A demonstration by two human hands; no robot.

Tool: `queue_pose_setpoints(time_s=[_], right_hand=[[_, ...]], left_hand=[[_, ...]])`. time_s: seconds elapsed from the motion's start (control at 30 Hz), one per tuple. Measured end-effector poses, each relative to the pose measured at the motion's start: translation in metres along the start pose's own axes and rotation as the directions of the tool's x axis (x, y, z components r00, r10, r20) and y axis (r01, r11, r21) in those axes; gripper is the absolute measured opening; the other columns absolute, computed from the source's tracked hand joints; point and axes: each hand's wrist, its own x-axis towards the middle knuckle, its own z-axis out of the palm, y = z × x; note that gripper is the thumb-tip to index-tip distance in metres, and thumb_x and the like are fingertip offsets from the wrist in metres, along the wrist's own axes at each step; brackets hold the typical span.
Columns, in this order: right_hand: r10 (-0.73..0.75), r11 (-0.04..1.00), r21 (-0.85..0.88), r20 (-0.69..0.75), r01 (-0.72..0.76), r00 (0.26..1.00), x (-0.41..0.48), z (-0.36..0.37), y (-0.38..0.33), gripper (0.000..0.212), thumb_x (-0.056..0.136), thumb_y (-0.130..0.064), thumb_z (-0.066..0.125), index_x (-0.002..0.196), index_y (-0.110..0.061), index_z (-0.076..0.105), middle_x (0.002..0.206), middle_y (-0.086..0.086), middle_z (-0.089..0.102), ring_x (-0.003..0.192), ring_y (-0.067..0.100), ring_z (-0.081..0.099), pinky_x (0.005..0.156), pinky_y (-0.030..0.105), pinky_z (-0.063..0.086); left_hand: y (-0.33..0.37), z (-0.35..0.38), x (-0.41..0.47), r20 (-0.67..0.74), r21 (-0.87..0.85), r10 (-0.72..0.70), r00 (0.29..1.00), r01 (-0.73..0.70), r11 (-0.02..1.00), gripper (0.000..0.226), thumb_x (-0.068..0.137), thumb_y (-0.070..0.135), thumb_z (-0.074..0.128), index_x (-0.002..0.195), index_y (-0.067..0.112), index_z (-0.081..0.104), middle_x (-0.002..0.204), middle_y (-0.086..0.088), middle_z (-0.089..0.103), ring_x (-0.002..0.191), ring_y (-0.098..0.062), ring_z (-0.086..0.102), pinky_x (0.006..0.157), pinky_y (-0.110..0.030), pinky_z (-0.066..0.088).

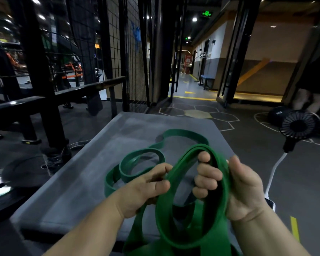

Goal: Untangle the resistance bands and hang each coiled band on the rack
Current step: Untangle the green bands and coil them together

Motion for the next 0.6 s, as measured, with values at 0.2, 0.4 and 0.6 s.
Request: queue_pose_setpoints(time_s=[0.2,0.4,0.6], right_hand=[[0.007,1.000,0.000,-0.134,-0.007,0.991,0.009,-0.009,-0.002,0.035,0.098,0.001,0.042,0.133,0.000,0.044,0.114,0.014,0.056,0.106,0.029,0.057,0.102,0.046,0.041],[0.062,0.993,0.104,-0.030,-0.058,0.998,0.013,-0.027,0.012,0.053,0.106,-0.042,0.036,0.153,-0.020,0.029,0.114,0.017,0.062,0.110,0.036,0.058,0.109,0.056,0.029],[-0.065,0.997,-0.041,0.132,0.071,0.989,0.012,-0.018,0.018,0.094,0.091,0.003,0.055,0.156,-0.027,-0.006,0.114,0.018,0.051,0.103,0.028,0.050,0.097,0.044,0.039]], left_hand=[[-0.004,0.004,0.007,-0.267,0.225,-0.017,0.964,0.080,0.971,0.058,0.079,0.066,0.058,0.121,0.027,0.064,0.118,0.015,0.068,0.116,0.002,0.058,0.093,-0.011,0.044],[-0.009,0.015,0.012,-0.234,0.011,-0.043,0.971,0.046,0.999,0.045,0.087,0.046,0.047,0.112,0.014,0.066,0.084,0.010,0.073,0.078,-0.004,0.069,0.067,-0.017,0.049],[-0.004,0.021,0.015,-0.239,-0.096,0.014,0.971,-0.037,0.995,0.036,0.091,0.033,0.048,0.099,0.006,0.070,0.082,-0.009,0.073,0.071,-0.016,0.070,0.062,-0.022,0.053]])
